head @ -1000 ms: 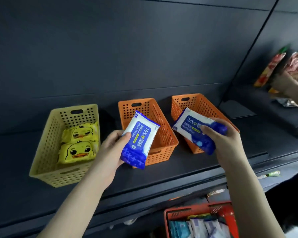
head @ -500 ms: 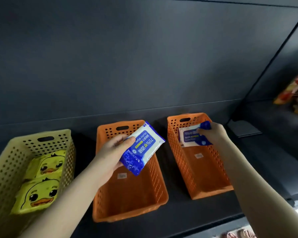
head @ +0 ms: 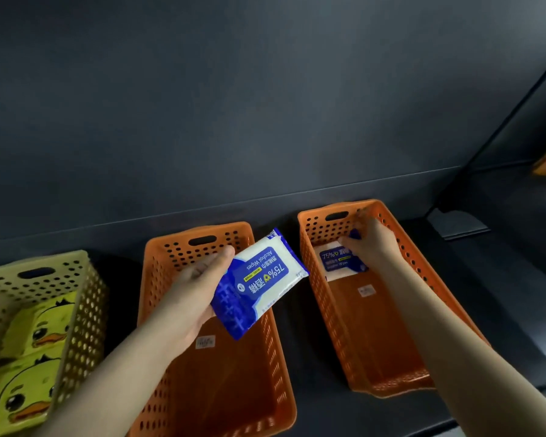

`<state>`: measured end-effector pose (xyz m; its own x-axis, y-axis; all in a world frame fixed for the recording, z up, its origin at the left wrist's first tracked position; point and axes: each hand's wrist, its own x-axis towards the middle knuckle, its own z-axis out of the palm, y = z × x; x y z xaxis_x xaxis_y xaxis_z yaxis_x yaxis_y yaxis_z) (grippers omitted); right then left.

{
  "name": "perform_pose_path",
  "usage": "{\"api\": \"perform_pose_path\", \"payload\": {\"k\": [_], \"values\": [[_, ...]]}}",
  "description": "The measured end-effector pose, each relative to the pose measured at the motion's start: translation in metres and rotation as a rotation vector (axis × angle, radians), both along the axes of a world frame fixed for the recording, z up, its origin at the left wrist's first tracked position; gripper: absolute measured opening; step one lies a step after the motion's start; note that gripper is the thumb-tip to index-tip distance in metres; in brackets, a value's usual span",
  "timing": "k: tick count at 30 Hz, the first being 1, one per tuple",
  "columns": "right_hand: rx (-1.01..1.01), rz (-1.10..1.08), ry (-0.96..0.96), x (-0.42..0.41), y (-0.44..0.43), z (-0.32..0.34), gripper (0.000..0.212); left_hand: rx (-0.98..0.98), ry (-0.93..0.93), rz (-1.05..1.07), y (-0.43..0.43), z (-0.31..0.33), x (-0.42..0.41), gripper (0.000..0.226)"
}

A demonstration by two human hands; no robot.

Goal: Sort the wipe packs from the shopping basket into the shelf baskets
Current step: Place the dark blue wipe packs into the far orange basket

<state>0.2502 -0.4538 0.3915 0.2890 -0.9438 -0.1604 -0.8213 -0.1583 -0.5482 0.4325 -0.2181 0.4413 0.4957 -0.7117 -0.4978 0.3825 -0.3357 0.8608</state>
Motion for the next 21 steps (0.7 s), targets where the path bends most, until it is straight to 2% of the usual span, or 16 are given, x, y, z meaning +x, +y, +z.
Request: {"api": "perform_pose_path", "payload": {"k": [2, 4, 6, 8, 9, 12, 15, 17, 19, 20, 21], "values": [[-0.053, 0.024, 0.019, -0.005, 0.002, 0.020, 0.035, 0.010, 0.008, -0.022, -0.005, 0.000, -0.002, 0.042], [-0.025, 0.079, -0.056, -0.013, 0.008, 0.036, 0.029, 0.002, 0.028, -0.040, -0.012, 0.002, -0.005, 0.037], [0.188, 0.146, -0.229, -0.020, 0.020, 0.049, 0.029, 0.000, 0.039, -0.056, -0.020, 0.002, -0.010, 0.029], [0.543, 0.174, -0.458, -0.022, 0.038, 0.060, 0.033, -0.021, 0.051, -0.074, -0.028, 0.002, -0.016, 0.028], [0.654, 0.195, -0.516, -0.022, 0.046, 0.063, 0.034, -0.037, 0.063, -0.074, -0.032, 0.001, -0.019, 0.027], [0.748, 0.183, -0.603, -0.022, 0.064, 0.062, 0.031, -0.079, 0.113, -0.094, -0.041, 0.002, -0.034, 0.017], [0.829, 0.032, -0.834, -0.024, 0.069, 0.059, 0.023, -0.131, 0.070, -0.191, -0.047, 0.000, -0.048, 0.019], [0.798, -0.005, -0.975, -0.031, 0.064, 0.064, 0.018, -0.174, -0.195, -0.291, -0.050, -0.005, -0.050, 0.021], [0.624, -0.004, -0.996, -0.042, 0.049, 0.070, 0.019, -0.174, -0.640, -0.365, -0.056, -0.010, -0.045, 0.028], [0.481, 0.037, -0.901, -0.049, 0.038, 0.073, 0.020, -0.155, -0.843, -0.383, -0.060, -0.012, -0.042, 0.037], [0.301, 0.124, -0.712, -0.056, 0.026, 0.076, 0.018, -0.130, -0.997, -0.411, -0.064, -0.014, -0.039, 0.049]]}}
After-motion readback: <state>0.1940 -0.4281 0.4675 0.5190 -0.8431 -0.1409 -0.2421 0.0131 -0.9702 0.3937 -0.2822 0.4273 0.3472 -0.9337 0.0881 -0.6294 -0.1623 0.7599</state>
